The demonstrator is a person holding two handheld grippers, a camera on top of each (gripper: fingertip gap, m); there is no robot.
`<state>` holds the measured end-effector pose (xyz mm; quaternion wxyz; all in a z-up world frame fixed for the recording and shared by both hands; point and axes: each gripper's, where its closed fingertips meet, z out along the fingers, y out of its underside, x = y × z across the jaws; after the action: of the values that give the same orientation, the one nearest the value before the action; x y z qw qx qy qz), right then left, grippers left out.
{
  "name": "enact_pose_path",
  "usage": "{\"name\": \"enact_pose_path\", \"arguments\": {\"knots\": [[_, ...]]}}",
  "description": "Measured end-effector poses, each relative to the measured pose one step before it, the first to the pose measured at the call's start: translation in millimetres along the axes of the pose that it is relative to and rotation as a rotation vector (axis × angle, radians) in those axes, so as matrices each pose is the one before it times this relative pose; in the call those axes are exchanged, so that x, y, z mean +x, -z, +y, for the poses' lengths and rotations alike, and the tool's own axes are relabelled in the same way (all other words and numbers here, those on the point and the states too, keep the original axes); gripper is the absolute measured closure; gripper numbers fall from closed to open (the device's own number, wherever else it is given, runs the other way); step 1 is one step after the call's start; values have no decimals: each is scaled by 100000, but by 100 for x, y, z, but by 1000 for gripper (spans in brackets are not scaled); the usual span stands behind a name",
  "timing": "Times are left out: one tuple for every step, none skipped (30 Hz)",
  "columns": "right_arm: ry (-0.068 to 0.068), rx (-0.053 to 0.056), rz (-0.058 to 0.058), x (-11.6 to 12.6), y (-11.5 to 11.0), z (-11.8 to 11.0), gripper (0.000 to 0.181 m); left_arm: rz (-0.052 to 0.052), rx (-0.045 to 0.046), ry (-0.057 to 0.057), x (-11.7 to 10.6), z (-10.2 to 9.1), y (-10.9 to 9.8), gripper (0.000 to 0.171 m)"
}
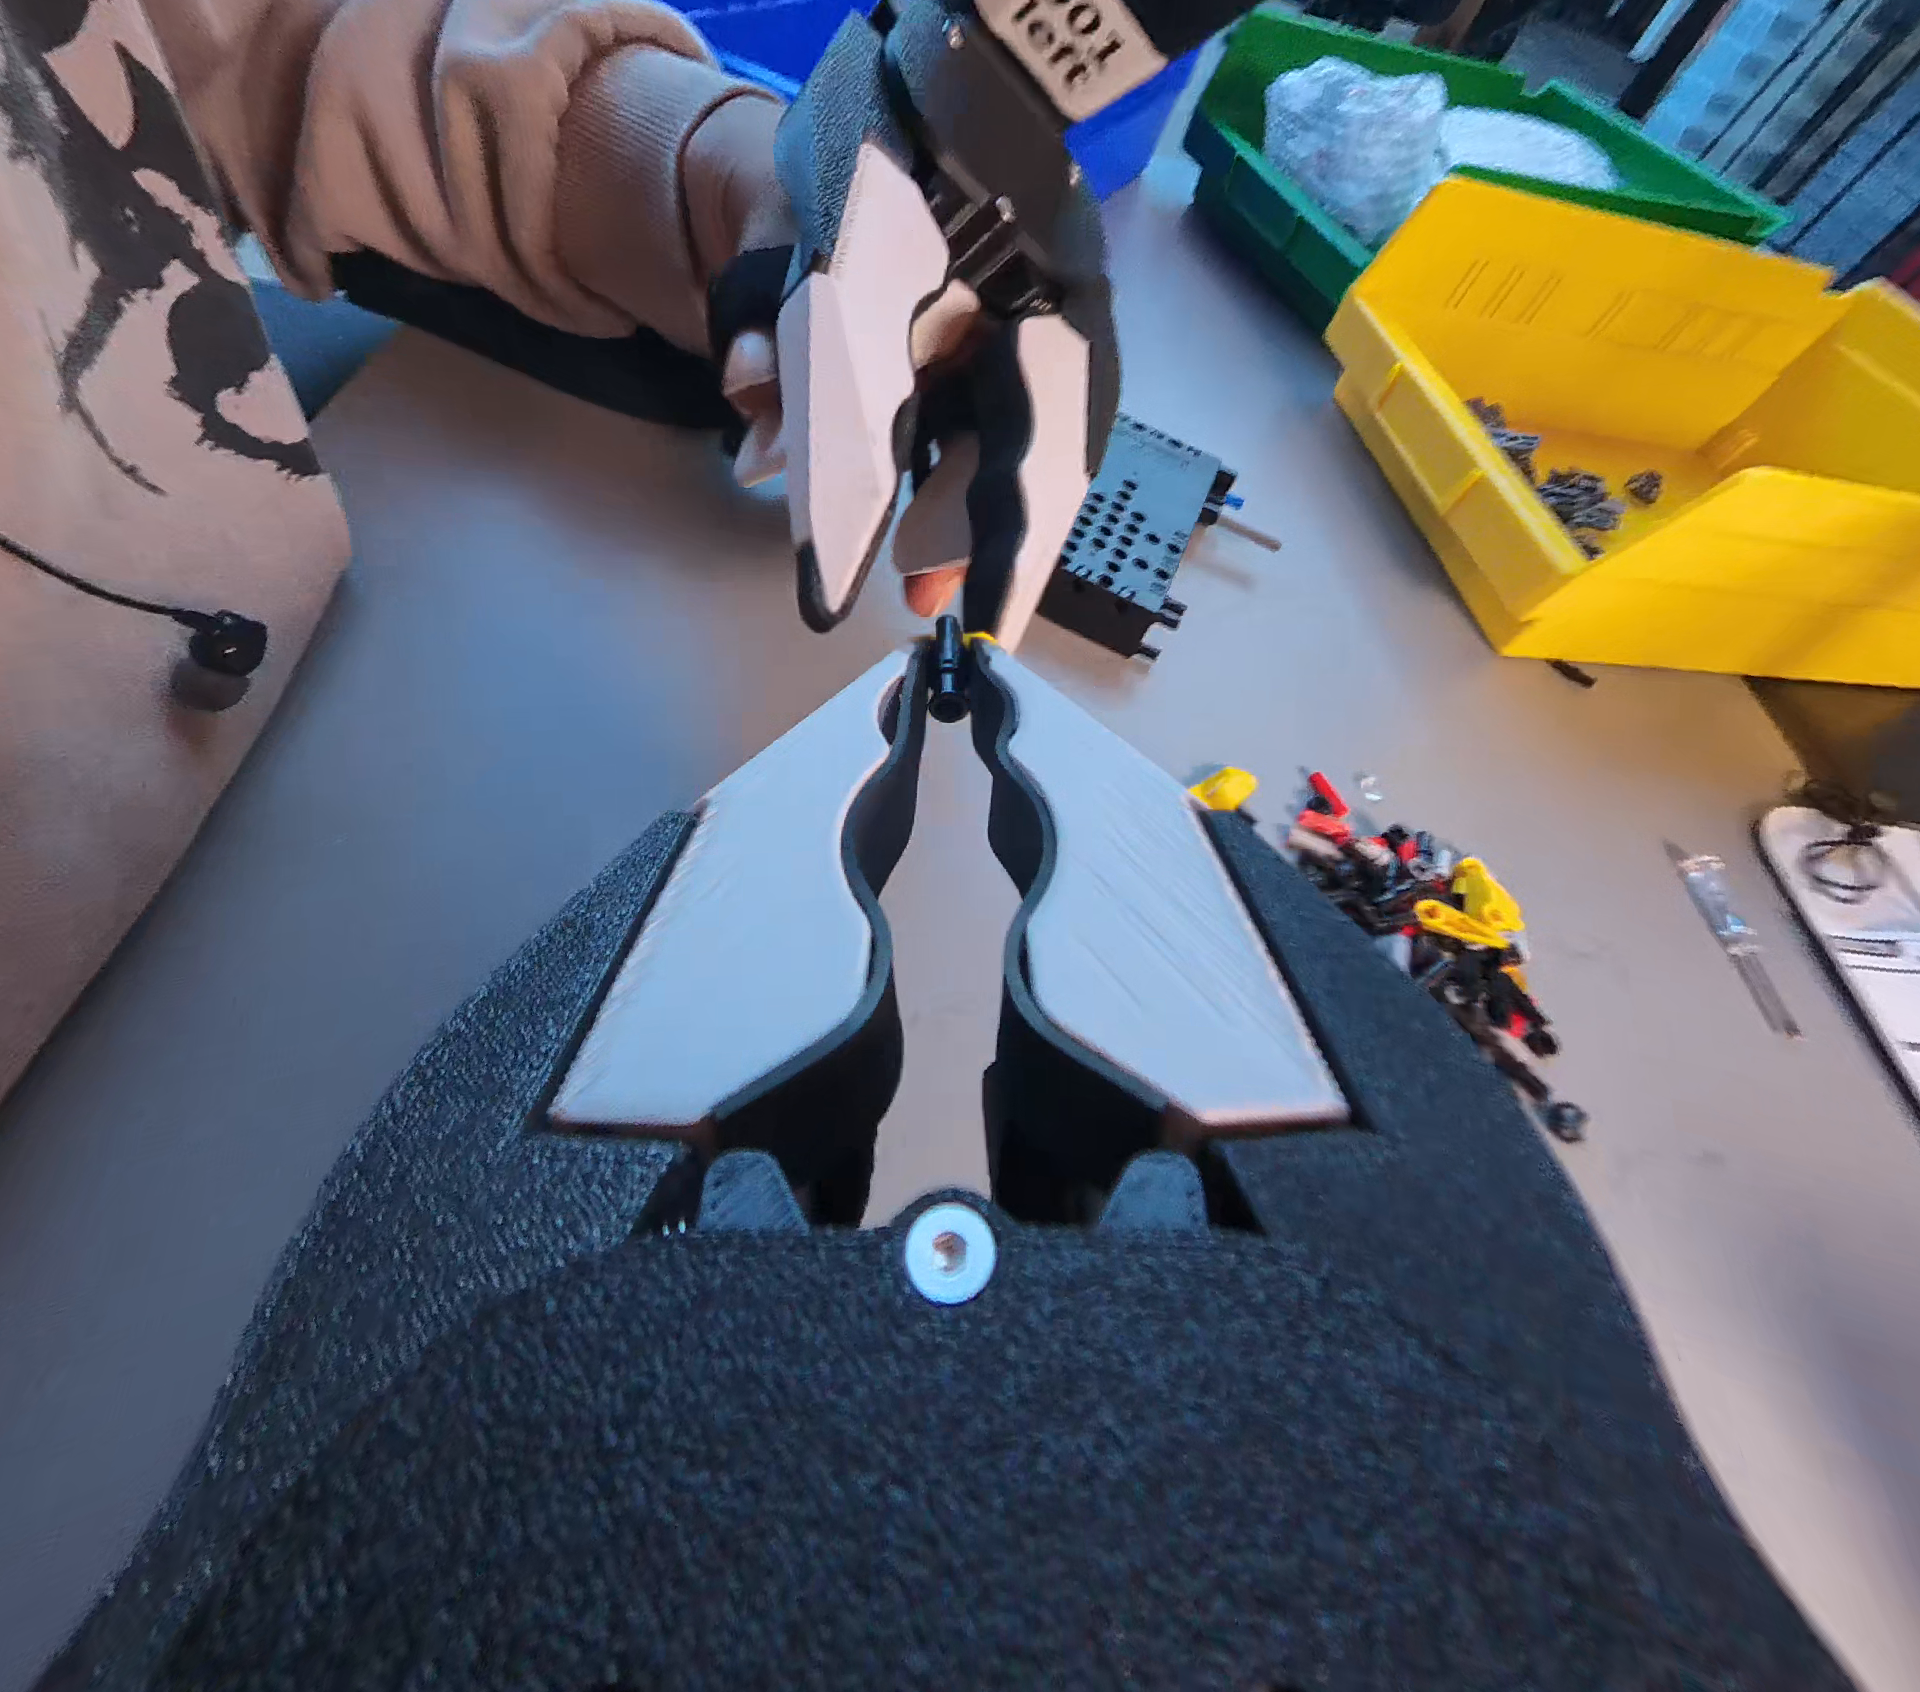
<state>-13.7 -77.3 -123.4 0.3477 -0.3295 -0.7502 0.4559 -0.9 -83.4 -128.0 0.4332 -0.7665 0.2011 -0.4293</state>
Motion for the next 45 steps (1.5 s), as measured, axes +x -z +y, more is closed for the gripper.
{"name": "enact_pose_path", "arguments": {"knots": [[-1531, -1434, -4171, -531, -51, 269, 175, -641, -182, -857, -12, 60, -13, 139], [-499, -1976, -3889, -582, -84, 353, 175, -206, 573, -424, 20, -83, 37, 139], [877, -3053, -941, -208, -122, 515, 174, -104, 181, -500, 23, -62, 46, 139], [1358, -1902, 1140, 100, -76, 334, 175, -699, -767, -925, -77, 71, 14, 139], [-110, 576, 402, 78, 45, -66, 175, -1375, -1288, -1214, -171, 169, -4, 139], [-1692, 1959, -390, 80, 144, -325, 175, -926, -1026, -868, -116, 173, -20, 139], [-1609, 2157, 378, 200, 196, -385, 175, 132, -52, 223, 3, 63, 7, 139], [-333, 1687, 1336, 294, 206, -328, 175, 768, 805, 1212, 46, -78, 26, 140], [762, 948, 1587, 253, 172, -217, 175, 1334, 1508, 1875, 78, -187, 73, 141], [1391, 556, 1663, 187, 96, -165, 175, 2329, 2424, 2708, 163, -326, 111, 143], [1885, 553, 1295, 71, 48, -155, 175, 2927, 3396, 3850, 191, -470, 150, 144], [1990, 491, 938, -48, -7, -171, 175, 2729, 3412, 4460, 139, -468, 123, 145], [1892, 1048, 1196, -31, -33, -290, 175, 2666, 2164, 3739, 162, -256, 51, 145], [1867, 1083, 1281, -20, -41, -338, 175, 2361, 1473, 2659, 197, -165, 4, 147], [2081, 679, 1650, 41, -37, -312, 175, 1696, 1113, 1843, 168, -111, -54, 147], [2207, 876, 1395, 15, -16, -326, 175, 1998, 695, 1642, 242, -77, -97, 148], [1707, 739, 421, -104, -14, -298, 175, 2415, 834, 1701, 300, -103, -116, 150], [1156, 476, 606, -42, -27, -225, 175, 2611, 1610, 1898, 320, -203, -89, 154], [1245, 114, 514, -41, -37, -129, 175, 2065, 1474, 2410, 195, -171, -67, 156], [1403, 353, 1018, 33, -10, -168, 175, 1411, 467, 1654, 80, -17, -57, 159], [1381, 107, 720, -4, -1, -115, 175, 1128, 690, 896, 106, -61, 20, 159], [1512, -270, 832, 34, -2, -57, 175, 277, 342, 243, 33, -32, 31, 160], [1871, -389, 1003, 61, -16, -28, 175, 25, 183, -81, 20, -21, 40, 160], [1602, -264, 1125, 67, -20, -22, 175, -85, 280, -235, 14, -74, 58, 161], [1056, 85, 1149, 108, -13, -71, 175, 35, 572, -628, 48, -114, 63, 163], [657, 481, 467, 71, 48, -125, 175, 406, 109, -1041, 131, -40, 39, 164], [179, 600, 103, 81, 154, -151, 171, 505, 83, -1620, 217, -56, 79, 164], [-411, 663, 303, 231, 265, -155, 167, -684, 448, -1857, 62, -109, 141, 164], [-660, 1027, -129, 221, 339, -227, 167, -450, -16, -1799, 92, -64, 134, 164], [-601, 863, -411, 147, 298, -233, 167, 553, 40, -1128, 221, -66, 71, 165], [-145, 253, -831, -12, 162, -150, 168, 507, 159, -774, 194, -94, 9, 165], [878, -18, -981, -148, 64, -77, 169, -486, -184, -744, 12, -30, -10, 165], [1322, -78, -733, -197, -4, -57, 170, -373, -700, -867, -7, 64, -28, 165], [966, -360, -561, -185, -48, -7, 171, -218, -636, -604, 21, 96, -43, 165], [441, -191, -839, -218, -71, -24, 172, -177, -758, -366, 17, 144, -54, 165], [65, 38, -253, -99, -76, -41, 173, -246, -756, -222, -22, 149, -67, 165], [-146, -228, -90, -47, -67, 18, 175, -181, -494, -58, -27, 115, -49, 165], [24, -328, -203, -31, -25, 53, 175, -153, -13, 120, -36, 22, -11, 165], [-482, -215, -573, -31, 5, 38, 175, 115, -273, 56, 19, 52, -21, 165], [-1175, 125, -1248, -105, 22, -44, 176, 528, -298, -234, 100, 80, -51, 165], [-1347, 681, -1162, -73, 62, -118, 176, 656, 73, -50, 135, 17, -46, 165], [-920, 858, -430, -9, 45, -123, 176, 566, 276, 214, 101, -19, -32, 164], [-566, 884, -321, -26, 21, -106, 176, 882, 268, 349, 131, -25, -30, 162], [-526, 509, -268, -22, -3, -59, 176, 730, 190, 654, 80, -17, -31, 161], [-454, 936, -75, -6, 4, -129, 176, 882, 467, 450, 117, -61, 2, 161]]}}
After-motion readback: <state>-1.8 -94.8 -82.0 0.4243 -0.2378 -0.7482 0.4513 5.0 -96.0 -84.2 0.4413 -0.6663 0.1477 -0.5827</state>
